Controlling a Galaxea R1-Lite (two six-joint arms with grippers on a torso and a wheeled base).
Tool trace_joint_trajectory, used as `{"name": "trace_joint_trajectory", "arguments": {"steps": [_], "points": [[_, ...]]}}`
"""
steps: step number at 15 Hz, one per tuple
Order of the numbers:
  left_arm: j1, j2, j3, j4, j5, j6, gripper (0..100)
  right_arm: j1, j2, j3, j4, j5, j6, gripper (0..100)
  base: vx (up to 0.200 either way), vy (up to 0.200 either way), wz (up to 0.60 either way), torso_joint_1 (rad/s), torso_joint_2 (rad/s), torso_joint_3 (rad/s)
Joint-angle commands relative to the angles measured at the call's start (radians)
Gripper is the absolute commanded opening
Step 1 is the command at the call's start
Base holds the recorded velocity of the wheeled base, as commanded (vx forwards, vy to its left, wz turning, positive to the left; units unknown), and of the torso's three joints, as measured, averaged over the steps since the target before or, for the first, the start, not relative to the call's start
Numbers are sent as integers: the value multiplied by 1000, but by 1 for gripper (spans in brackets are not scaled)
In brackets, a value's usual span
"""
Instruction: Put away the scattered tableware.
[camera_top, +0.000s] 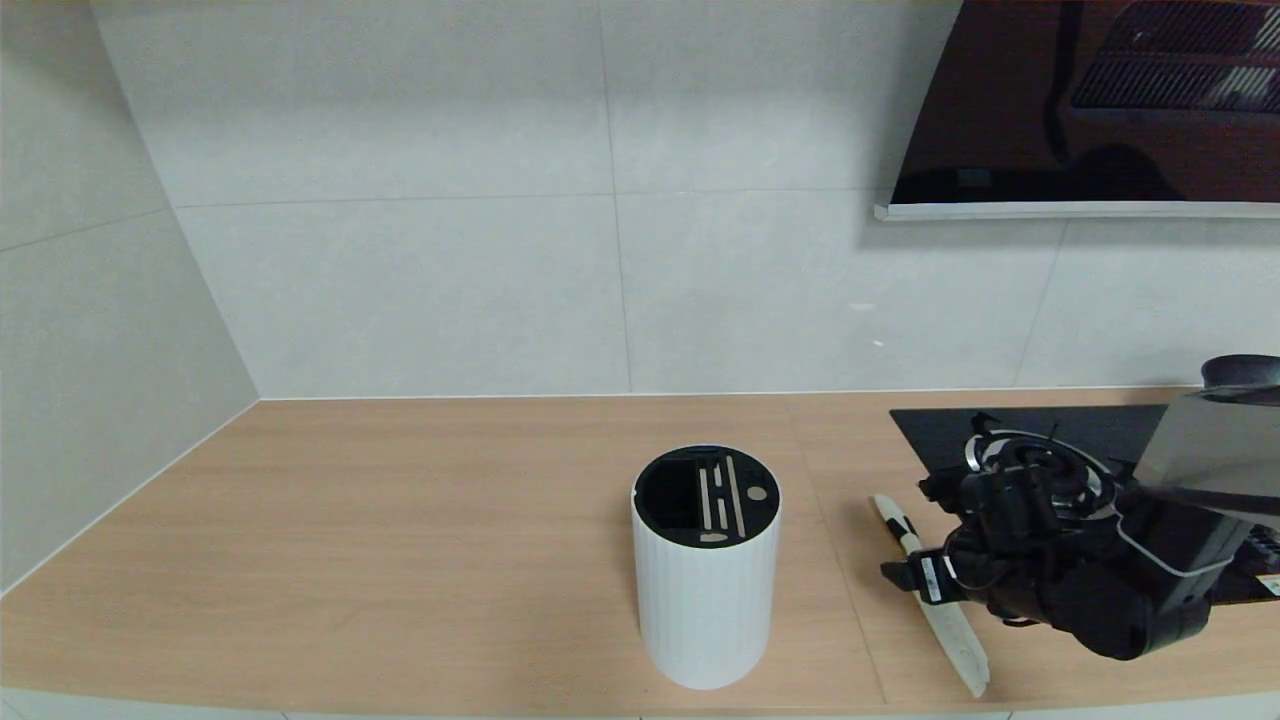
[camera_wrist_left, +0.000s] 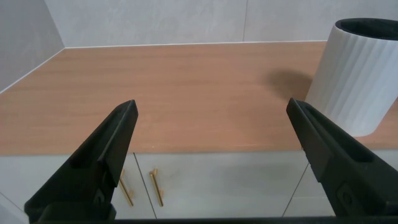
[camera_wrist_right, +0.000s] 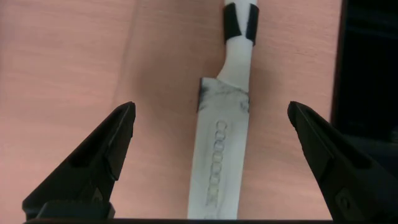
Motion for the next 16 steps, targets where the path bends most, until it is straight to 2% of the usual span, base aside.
{"name": "trace_joint_trajectory", "arguments": {"steps": [1, 5, 16], "points": [[-1, 0, 0, 0, 0, 1, 100, 0, 70, -13, -14, -2, 4, 100, 0, 0, 0, 0, 0, 0], [1, 0, 0, 0, 0, 1, 100, -3, 93, -43, -15, -4, 49, 100, 0, 0, 0, 0, 0, 0], [-1, 0, 0, 0, 0, 1, 100, -36, 127, -72, -15, -7, 50, 100, 0, 0, 0, 0, 0, 0]]}}
